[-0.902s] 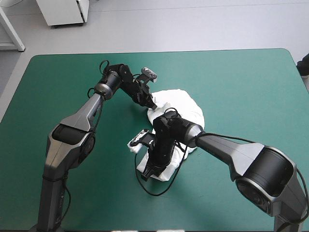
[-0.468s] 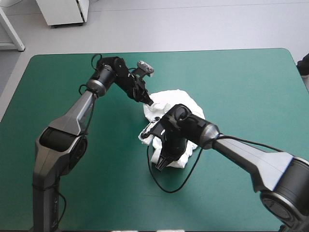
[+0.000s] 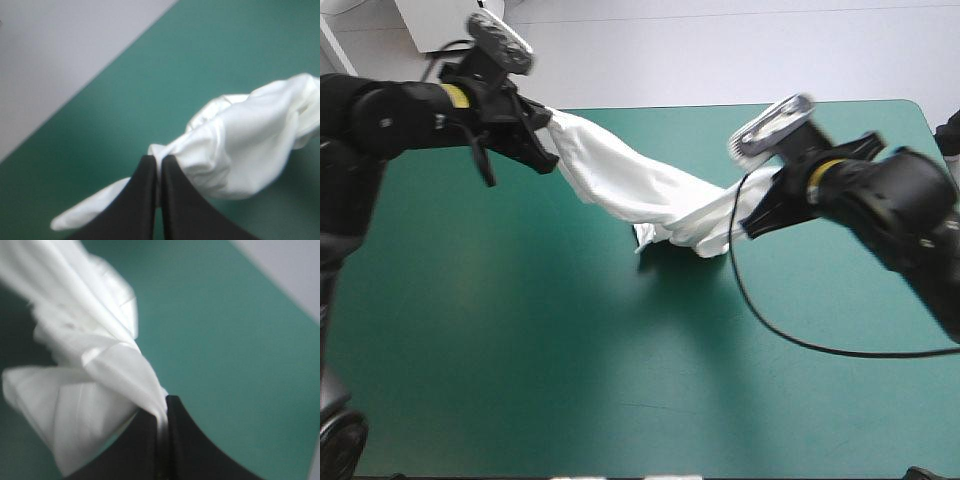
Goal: Fold the cloth
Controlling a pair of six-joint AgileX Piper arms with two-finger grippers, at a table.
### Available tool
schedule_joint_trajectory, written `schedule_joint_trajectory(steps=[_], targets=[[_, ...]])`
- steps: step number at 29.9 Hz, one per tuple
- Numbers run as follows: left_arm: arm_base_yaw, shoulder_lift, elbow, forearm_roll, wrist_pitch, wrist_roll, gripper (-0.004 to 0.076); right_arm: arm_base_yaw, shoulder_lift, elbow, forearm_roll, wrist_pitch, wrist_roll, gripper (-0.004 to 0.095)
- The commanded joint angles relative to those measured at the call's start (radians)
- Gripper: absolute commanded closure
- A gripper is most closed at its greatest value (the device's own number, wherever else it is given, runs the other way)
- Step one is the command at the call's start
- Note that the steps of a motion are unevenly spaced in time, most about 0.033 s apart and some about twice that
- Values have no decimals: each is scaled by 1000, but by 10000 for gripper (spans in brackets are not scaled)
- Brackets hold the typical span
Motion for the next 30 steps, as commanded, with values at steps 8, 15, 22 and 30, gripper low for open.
schedule_joint_trajectory(steps=[8,15,22,30], targets=[[-4,-423,-31,125,-256,-57,746,-16,-138,-466,-152,-1,14,908],[-4,-554,-31,162,-310,-69,746,-16,-145,-595,-111,-33,5,908],[-4,-565,-50,39,-310,-51,746,-16,-145,-666,152,-94,-54,906],[-4,-469,-50,90,-187,-95,746,-16,-101,-668,94,-46,-76,906]])
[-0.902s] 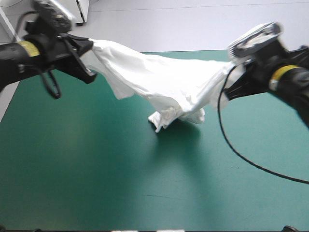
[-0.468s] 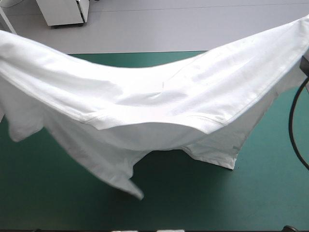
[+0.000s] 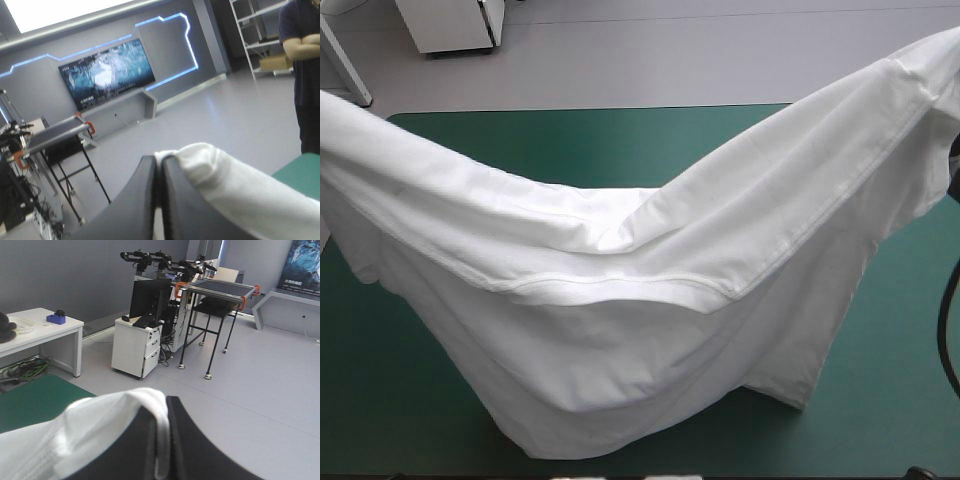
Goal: Fold the cloth
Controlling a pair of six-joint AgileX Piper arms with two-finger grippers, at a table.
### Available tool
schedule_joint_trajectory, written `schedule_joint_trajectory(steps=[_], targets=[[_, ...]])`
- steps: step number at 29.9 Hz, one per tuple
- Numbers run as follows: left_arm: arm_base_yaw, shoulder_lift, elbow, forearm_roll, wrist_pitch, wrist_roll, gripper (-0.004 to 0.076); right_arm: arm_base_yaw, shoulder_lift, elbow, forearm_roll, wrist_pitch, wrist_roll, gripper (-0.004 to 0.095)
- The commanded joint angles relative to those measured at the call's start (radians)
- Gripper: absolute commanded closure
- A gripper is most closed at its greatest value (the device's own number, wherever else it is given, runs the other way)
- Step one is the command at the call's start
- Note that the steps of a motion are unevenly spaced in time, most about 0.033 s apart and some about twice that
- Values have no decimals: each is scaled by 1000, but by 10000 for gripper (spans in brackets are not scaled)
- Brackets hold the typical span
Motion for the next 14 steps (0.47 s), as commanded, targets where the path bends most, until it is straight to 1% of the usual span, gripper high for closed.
schedule_joint_trajectory(steps=[1,3,5,7,9,11,12,14], targets=[[-4,102,-10,95,20,-67,746,-4,50,-16,-143,-36,1,906],[-4,156,-10,158,53,-99,746,-4,102,-16,-248,-7,9,908],[-4,212,-10,229,66,-127,746,-4,151,12,-356,-2,33,918],[-4,264,-10,282,59,-134,746,-4,195,66,-448,-5,43,925],[-4,309,-10,328,22,-134,746,-4,235,118,-512,-15,49,925],[-4,359,-10,371,-30,-137,746,-19,274,166,-554,-42,55,925],[-4,389,-10,401,-57,-137,746,-36,296,188,-554,-67,64,925],[-4,453,-10,432,-87,-155,746,-80,336,213,-514,-98,87,925]])
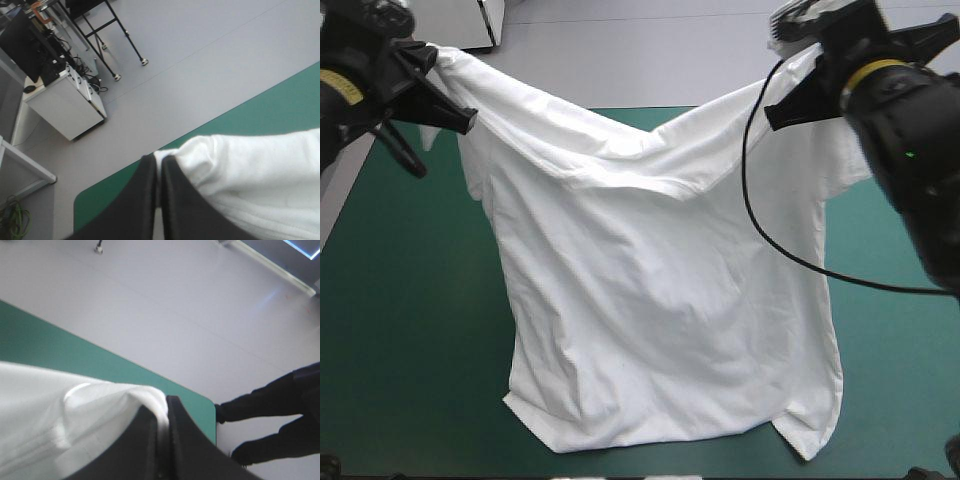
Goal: Fold the cloth
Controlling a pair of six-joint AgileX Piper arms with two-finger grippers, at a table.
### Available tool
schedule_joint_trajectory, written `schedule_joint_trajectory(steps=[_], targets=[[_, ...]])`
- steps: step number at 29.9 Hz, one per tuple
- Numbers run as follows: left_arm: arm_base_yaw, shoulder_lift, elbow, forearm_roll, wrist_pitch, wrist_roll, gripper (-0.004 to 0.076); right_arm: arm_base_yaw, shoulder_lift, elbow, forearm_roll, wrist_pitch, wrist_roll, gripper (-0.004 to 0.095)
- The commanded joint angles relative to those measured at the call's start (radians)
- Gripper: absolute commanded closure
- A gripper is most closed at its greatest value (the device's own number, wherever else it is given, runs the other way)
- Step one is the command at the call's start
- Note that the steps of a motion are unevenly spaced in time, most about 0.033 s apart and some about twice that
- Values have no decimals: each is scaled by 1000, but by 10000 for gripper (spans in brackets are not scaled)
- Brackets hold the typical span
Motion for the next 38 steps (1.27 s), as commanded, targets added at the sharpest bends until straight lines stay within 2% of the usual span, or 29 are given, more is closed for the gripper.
schedule_joint_trajectory(steps=[1,4,7,11,16,20,28,31,33,38], targets=[[-2,82,-21,71,-140,-31,745,-84,45,20,12,-98,26,925],[14,169,-21,18,-130,-40,745,-185,112,26,149,-144,15,925],[40,265,-21,-56,-165,-39,745,-269,183,26,249,-202,-3,925],[68,379,-21,-125,-210,-39,745,-351,292,26,445,-224,-102,925],[97,499,-21,-186,-272,-27,745,-410,428,26,587,-235,-200,925],[114,589,-21,-230,-274,-28,746,-449,528,26,719,-242,-269,925],[118,653,-21,-293,-290,-19,743,-506,625,26,930,-226,-319,918],[118,659,-21,-310,-275,3,681,-528,632,26,982,-208,-353,837],[118,658,-21,-320,-249,3,590,-546,632,26,996,-190,-355,719],[126,642,-21,-341,-185,8,353,-604,628,26,1077,-112,-355,297]])
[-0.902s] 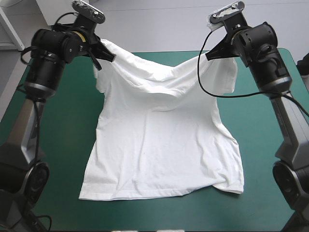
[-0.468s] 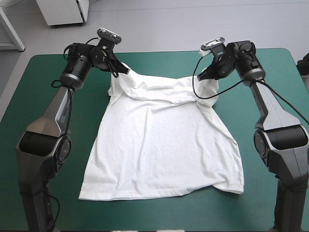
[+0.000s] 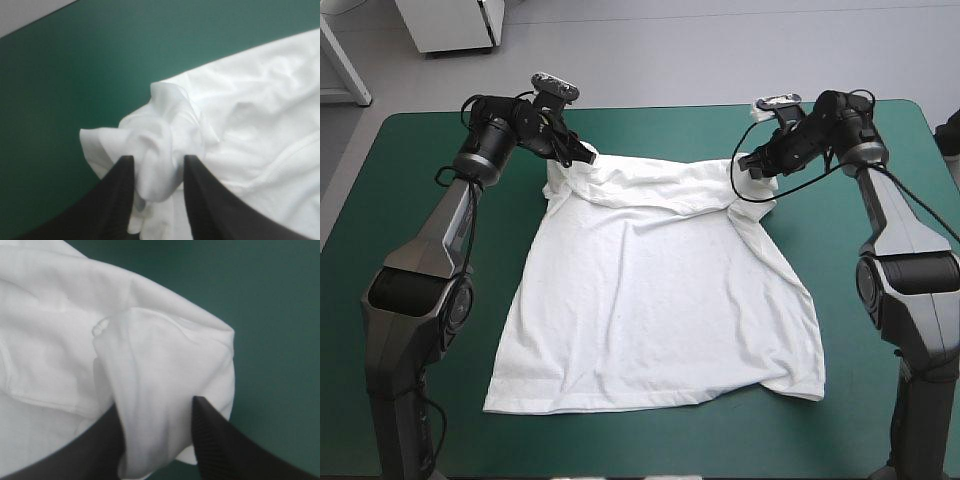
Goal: Fold the cloth
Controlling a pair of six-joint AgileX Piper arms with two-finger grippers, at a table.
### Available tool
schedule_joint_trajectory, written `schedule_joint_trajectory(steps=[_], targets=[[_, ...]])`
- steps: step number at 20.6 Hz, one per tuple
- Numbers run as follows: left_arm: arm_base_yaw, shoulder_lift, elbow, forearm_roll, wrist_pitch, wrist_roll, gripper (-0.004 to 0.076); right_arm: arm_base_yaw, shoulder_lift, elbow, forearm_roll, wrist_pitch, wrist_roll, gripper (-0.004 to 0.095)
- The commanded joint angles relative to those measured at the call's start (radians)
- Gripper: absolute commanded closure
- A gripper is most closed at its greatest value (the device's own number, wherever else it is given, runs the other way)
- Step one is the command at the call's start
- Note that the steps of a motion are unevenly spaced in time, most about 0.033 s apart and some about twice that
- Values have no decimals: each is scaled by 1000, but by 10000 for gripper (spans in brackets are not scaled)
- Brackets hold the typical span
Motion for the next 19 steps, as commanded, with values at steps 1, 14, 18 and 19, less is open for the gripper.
schedule_joint_trajectory(steps=[1,14,18,19], targets=[[11,-88,-31,-56,2,5,324,-48,-72,-26,92,35,-14,261],[36,-685,426,-88,333,-102,307,-66,-665,430,154,103,-31,290],[36,-914,813,-73,333,-126,307,41,-890,756,19,79,24,290],[36,-952,916,-69,333,-135,307,61,-945,831,-28,62,53,290]])
